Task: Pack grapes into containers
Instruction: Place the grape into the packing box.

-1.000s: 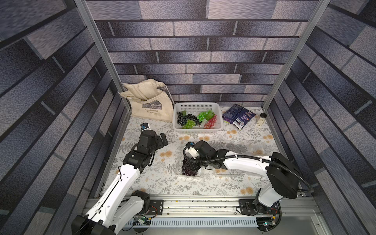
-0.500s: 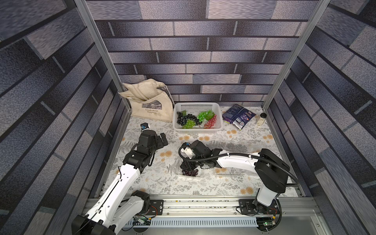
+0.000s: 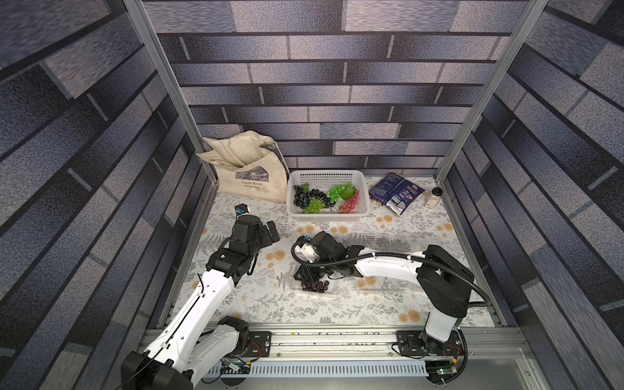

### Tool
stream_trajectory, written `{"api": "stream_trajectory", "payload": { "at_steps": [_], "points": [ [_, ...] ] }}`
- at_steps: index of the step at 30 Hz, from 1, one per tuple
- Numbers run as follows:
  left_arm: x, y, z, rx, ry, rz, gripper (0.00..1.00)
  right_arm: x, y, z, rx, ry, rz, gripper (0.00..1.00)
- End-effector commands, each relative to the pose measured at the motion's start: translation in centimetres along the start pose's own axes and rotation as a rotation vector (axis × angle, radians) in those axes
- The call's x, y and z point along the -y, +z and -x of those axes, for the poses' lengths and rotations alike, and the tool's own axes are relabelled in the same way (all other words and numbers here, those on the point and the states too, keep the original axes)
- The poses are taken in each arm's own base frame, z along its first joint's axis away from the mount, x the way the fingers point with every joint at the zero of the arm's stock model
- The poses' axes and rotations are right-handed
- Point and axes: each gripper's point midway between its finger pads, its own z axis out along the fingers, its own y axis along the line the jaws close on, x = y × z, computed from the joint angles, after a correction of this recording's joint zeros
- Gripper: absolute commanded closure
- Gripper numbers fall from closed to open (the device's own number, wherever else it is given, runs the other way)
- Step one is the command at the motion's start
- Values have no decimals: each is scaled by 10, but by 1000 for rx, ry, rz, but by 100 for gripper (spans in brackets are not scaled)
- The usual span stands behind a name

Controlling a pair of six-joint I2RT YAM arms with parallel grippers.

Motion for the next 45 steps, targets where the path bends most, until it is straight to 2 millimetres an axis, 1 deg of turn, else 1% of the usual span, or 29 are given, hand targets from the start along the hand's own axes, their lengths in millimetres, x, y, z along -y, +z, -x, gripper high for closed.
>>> {"api": "stream_trajectory", "payload": {
  "at_steps": [1,3,6,10,13,15,18,20,21,23,24,26,28,31,32,34,36,37,38,39,42,45],
  "points": [
    [1,-3,-2,-3,6,-3,0,-13,6,2,-6,-9,39,67],
    [1,-3,-2,-5,5,-5,0,-18,1,6,18,-11,52,64],
    [3,-2,-2,-14,5,-11,0,-28,-17,17,71,-29,58,58],
    [8,1,-7,-39,10,-25,0,-33,-57,35,155,-42,15,46],
    [10,1,-10,-57,19,-24,0,-27,-93,52,226,-27,-19,43],
    [17,2,-12,-64,15,-41,0,-20,-116,64,266,-31,-43,42],
    [24,4,-14,-71,22,-47,0,-2,-149,92,337,-48,-130,40],
    [25,8,-13,-68,30,-23,0,14,-167,117,376,-63,-198,40],
    [26,9,-12,-69,28,-19,0,21,-172,129,389,-70,-223,41],
    [31,15,-11,-83,21,-26,0,44,-178,154,419,-67,-280,41],
    [34,18,-10,-90,21,-29,0,52,-181,166,436,-60,-293,42],
    [38,24,-8,-107,28,-19,0,78,-179,191,455,-33,-328,44],
    [40,29,-3,-114,38,-8,0,102,-174,210,459,-33,-373,45],
    [46,37,6,-117,28,-13,0,139,-170,227,448,-5,-440,46],
    [50,41,9,-119,21,-24,0,151,-172,231,454,16,-448,46],
    [56,47,11,-127,20,-38,0,175,-177,234,469,60,-480,46],
    [58,53,14,-131,26,-33,0,202,-186,231,468,99,-543,46],
    [59,56,16,-131,31,-27,0,213,-194,231,470,113,-577,46],
    [58,59,16,-136,36,-21,0,235,-189,223,439,140,-613,46],
    [59,62,18,-138,40,-18,0,247,-191,219,421,160,-640,47],
    [58,68,20,-146,38,-15,0,276,-198,206,352,178,-754,49],
    [56,72,21,-150,33,-13,0,293,-200,192,292,173,-844,50]
  ]
}}
